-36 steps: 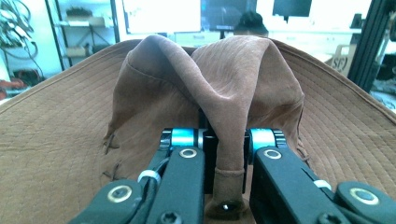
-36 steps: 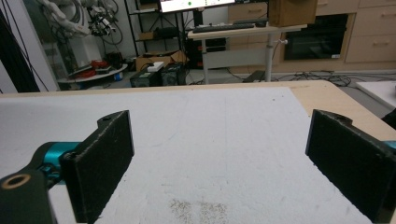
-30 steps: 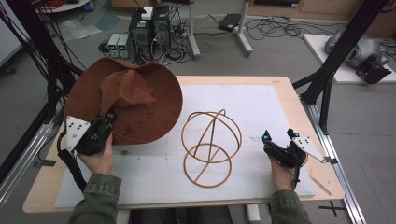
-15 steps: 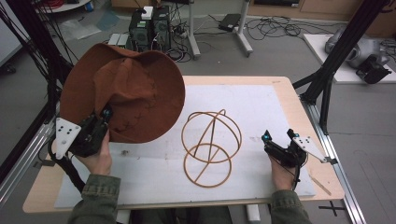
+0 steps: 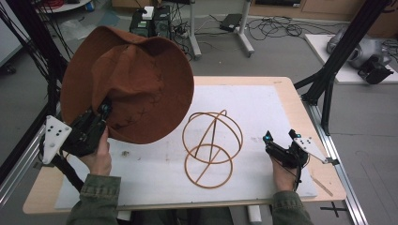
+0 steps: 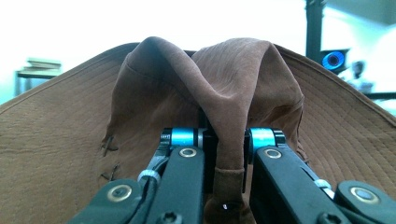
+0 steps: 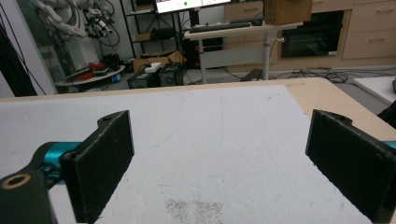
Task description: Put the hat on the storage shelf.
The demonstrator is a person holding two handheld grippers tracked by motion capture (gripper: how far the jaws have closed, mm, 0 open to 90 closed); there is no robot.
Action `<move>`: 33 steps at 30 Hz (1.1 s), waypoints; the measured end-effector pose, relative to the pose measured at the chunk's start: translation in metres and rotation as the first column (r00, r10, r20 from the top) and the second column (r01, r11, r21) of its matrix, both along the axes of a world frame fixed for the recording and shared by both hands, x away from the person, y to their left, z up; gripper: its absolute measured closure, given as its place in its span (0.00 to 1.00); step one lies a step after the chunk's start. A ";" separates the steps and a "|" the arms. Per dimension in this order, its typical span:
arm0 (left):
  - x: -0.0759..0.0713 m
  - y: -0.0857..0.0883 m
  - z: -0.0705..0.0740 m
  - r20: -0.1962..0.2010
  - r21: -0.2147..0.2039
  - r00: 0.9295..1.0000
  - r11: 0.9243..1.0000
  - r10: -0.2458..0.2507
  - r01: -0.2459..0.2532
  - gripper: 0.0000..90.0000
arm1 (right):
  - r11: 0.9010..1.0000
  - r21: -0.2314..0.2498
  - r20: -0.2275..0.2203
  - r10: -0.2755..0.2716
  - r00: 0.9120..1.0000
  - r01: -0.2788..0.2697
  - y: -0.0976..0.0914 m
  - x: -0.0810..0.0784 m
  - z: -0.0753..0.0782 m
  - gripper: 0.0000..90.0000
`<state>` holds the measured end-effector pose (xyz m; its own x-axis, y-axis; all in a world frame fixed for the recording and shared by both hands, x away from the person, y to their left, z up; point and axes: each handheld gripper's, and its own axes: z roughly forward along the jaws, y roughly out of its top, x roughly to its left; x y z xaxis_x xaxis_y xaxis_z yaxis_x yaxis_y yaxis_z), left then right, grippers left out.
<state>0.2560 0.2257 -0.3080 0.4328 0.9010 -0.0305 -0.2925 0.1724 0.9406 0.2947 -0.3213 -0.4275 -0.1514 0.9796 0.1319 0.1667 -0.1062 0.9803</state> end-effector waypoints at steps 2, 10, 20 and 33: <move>0.000 0.000 0.003 0.009 -0.016 0.999 0.999 -0.039 0.039 0.97 | 1.000 0.000 -0.001 0.001 1.000 -0.001 0.000 0.000 0.000 0.08; 0.000 -0.002 0.015 0.033 -0.013 0.985 0.985 -0.172 0.172 0.97 | 1.000 0.003 0.002 0.008 1.000 -0.008 0.000 0.000 0.000 0.08; 0.006 -0.004 0.020 0.054 -0.028 0.932 0.932 -0.359 0.361 0.97 | 1.000 0.007 0.000 0.017 1.000 -0.017 0.001 0.000 0.000 0.08; 0.016 -0.016 0.027 0.043 -0.020 0.866 0.866 -0.499 0.500 0.97 | 1.000 0.005 0.000 0.024 1.000 -0.024 0.001 0.001 0.000 0.08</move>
<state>0.2720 0.2093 -0.2811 0.8258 0.5632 -0.0294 -0.1932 0.3315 0.9235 0.2953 -0.3204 -0.4276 -0.1747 0.9751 0.1368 0.1692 -0.1072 0.9797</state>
